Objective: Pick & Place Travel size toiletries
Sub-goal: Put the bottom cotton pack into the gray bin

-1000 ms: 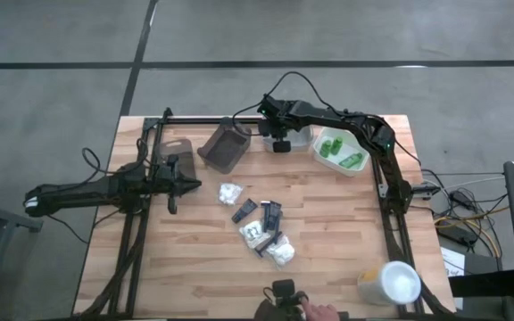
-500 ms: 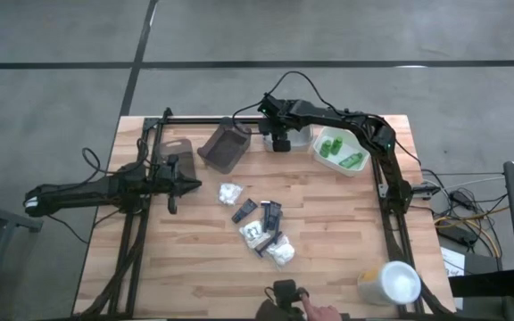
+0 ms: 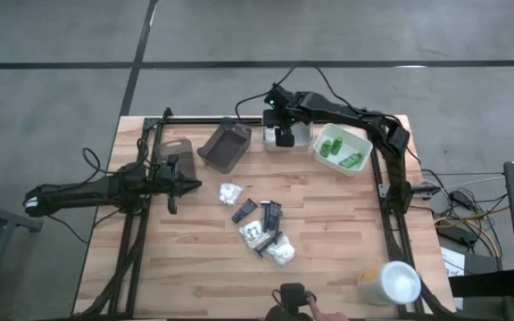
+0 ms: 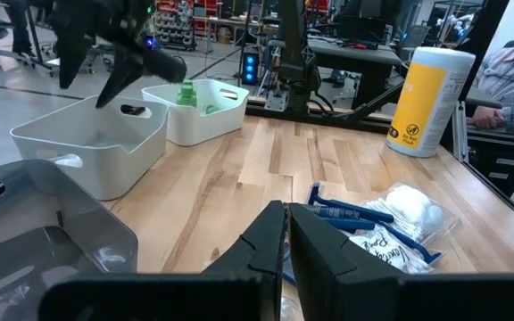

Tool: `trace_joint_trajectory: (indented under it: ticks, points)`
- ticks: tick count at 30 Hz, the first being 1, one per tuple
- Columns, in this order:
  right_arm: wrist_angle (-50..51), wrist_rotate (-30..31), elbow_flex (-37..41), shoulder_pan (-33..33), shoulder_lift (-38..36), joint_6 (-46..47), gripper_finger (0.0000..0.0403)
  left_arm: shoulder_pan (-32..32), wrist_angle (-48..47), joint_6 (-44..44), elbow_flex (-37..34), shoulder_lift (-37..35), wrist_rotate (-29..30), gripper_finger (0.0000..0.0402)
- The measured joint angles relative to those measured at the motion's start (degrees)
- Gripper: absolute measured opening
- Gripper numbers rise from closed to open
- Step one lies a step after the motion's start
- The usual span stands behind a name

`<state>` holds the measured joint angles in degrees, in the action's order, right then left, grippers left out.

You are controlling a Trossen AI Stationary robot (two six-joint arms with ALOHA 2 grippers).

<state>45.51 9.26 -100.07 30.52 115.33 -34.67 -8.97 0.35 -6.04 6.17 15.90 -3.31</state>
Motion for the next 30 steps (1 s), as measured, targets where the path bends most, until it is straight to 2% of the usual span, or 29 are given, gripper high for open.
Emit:
trace_joint_trajectory:
  ticks: [12, 18, 30]
  points:
    - [9.0, -12.1, 0.1, -1.9, -9.9, 7.5, 0.0184, 0.0, 0.0, 0.0, 0.0, 0.0, 0.0, 0.0023]
    - [9.9, -19.8, 5.3, -5.3, -16.7, 7.0, 0.0168, 0.0, 0.0, -0.1, 0.0, 0.0, 0.0, 0.0023]
    - [8.1, -20.3, 16.3, -18.3, -28.1, 11.7, 0.0187, 0.0, 0.0, 2.1, 0.0, 0.0, 0.0, 0.0023]
